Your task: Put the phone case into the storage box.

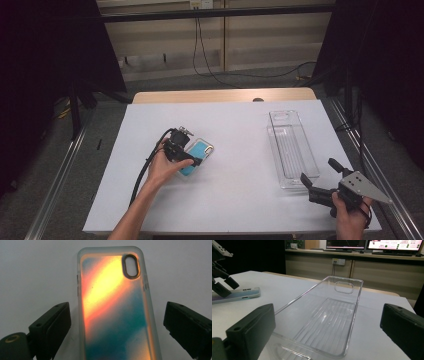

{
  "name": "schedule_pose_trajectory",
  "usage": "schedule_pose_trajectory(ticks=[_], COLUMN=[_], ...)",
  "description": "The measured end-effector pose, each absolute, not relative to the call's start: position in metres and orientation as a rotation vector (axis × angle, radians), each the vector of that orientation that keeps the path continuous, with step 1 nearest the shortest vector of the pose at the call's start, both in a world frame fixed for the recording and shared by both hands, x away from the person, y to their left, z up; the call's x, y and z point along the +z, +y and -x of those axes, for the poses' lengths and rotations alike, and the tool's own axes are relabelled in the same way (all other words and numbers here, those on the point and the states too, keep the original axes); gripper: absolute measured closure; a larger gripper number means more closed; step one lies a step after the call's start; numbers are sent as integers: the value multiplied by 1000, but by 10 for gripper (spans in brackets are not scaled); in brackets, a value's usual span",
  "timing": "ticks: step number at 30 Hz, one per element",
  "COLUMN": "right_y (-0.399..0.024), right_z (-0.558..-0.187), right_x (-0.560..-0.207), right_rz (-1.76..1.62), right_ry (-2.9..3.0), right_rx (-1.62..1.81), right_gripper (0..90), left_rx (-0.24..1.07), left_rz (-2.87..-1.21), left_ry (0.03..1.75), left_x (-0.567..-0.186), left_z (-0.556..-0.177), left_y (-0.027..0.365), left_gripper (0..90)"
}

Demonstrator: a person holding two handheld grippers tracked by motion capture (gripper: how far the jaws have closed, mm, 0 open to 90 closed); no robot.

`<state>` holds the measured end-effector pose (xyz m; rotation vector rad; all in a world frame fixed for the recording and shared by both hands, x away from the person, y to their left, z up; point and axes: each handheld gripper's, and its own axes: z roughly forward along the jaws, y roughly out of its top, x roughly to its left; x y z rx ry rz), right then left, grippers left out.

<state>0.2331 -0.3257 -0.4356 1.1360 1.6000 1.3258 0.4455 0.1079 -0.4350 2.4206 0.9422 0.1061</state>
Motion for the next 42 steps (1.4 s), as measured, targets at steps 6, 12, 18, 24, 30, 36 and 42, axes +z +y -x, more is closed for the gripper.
schedule_pose_trajectory(ticks=[6, 12, 18, 24, 30, 36, 42], right_y=[-326, -326, -326, -326, -325, -324, -325], right_z=[-233, -234, -234, -234, -234, -235, -234], right_x=[-436, -436, -436, -436, -436, -436, -436], right_rz=[-1137, -1133, -1131, -1131, -1129, -1126, -1123], right_ry=[1600, 1605, 1603, 1606, 1608, 1612, 1612], right_rx=[1329, 1329, 1330, 1333, 1333, 1333, 1333], right_gripper=[0, 0, 0, 0, 0, 0, 0], left_rx=[123, 151, 177, 192, 218, 207, 209], left_rz=[-2466, -2488, -2523, -2519, -2491, -2498, -2502], left_ry=[945, 930, 945, 947, 951, 970, 968], left_x=[-442, -442, -442, -443, -445, -442, -442], left_z=[-446, -446, -445, -444, -440, -438, -438], left_y=[102, 101, 95, 95, 98, 95, 95], left_gripper=[75, 90, 92, 92, 95, 148, 170])
